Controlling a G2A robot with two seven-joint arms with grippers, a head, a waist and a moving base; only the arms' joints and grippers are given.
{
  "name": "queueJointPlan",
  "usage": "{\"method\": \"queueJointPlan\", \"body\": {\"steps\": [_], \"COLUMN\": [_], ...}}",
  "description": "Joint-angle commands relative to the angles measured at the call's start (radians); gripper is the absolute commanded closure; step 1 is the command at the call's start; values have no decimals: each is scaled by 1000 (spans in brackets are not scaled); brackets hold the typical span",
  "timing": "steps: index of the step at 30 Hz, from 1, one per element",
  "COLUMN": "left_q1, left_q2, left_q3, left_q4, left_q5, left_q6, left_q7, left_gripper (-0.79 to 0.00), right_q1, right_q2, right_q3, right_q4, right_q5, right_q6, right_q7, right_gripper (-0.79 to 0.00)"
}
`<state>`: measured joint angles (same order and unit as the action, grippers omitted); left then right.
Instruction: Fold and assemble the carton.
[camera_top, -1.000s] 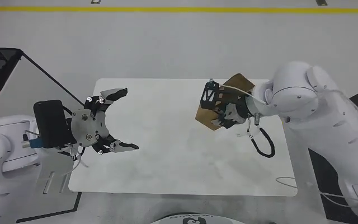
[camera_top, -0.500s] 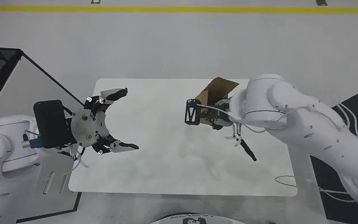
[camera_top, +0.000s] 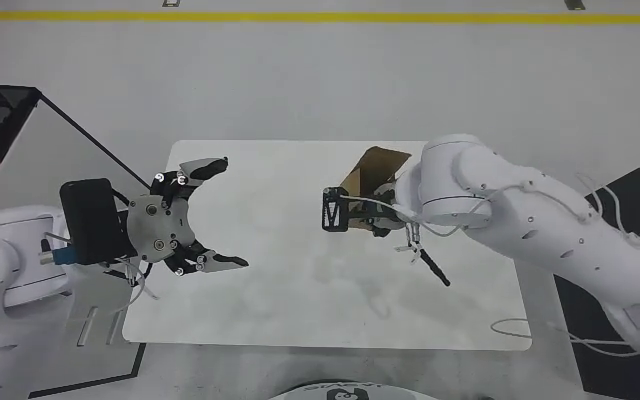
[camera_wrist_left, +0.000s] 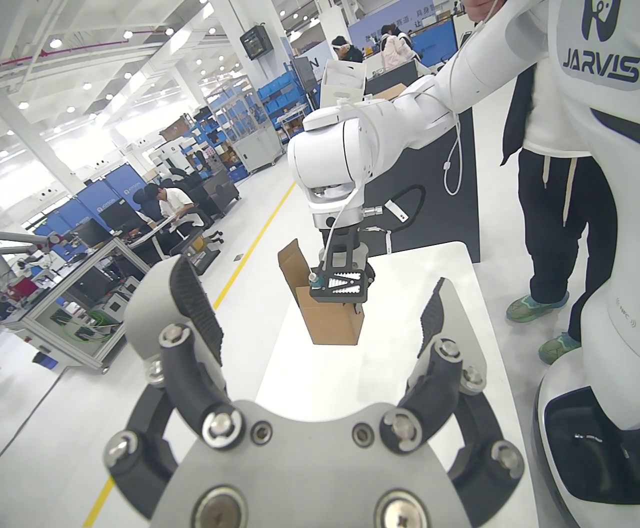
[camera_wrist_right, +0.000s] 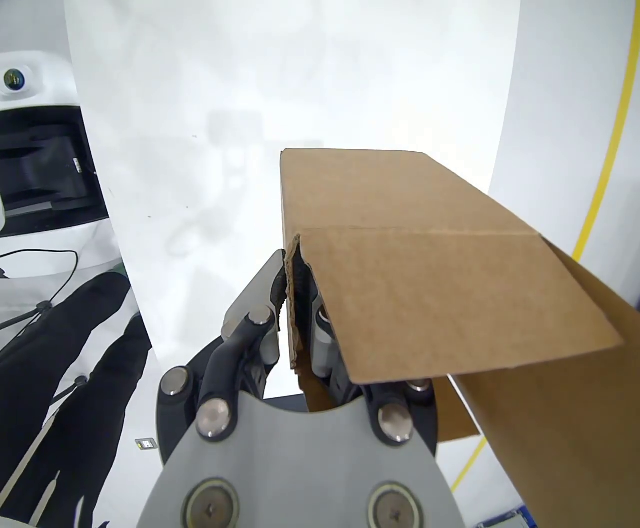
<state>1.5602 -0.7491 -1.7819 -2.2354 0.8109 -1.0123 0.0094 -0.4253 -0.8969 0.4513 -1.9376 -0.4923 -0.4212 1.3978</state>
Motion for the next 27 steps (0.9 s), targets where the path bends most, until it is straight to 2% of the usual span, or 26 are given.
{"method": "queueJointPlan", "body": {"steps": [1, 4, 13, 24, 27], "left_q1": [0, 0, 0, 0, 0], "left_q2": [0, 0, 0, 0, 0], "left_q3": [0, 0, 0, 0, 0], "left_q4": [0, 0, 0, 0, 0], "left_q5": [0, 0, 0, 0, 0], "left_q6": [0, 0, 0, 0, 0], "left_q7": [0, 0, 0, 0, 0], "left_gripper": [-785, -785, -785, -785, -785], "right_q1": [-21, -43, -62, -73, -73], "right_q2": [-3, -21, -103, -201, -201], "right_q3": [-22, -83, -176, -233, -233], "right_q4": [11, 41, 177, 361, 361], "right_q5": [-51, -182, -339, -335, -335], "right_q6": [-17, -35, -65, -111, -111], "right_q7": [-19, -45, -188, -246, -246], "right_gripper": [0, 0, 0, 0, 0]}}
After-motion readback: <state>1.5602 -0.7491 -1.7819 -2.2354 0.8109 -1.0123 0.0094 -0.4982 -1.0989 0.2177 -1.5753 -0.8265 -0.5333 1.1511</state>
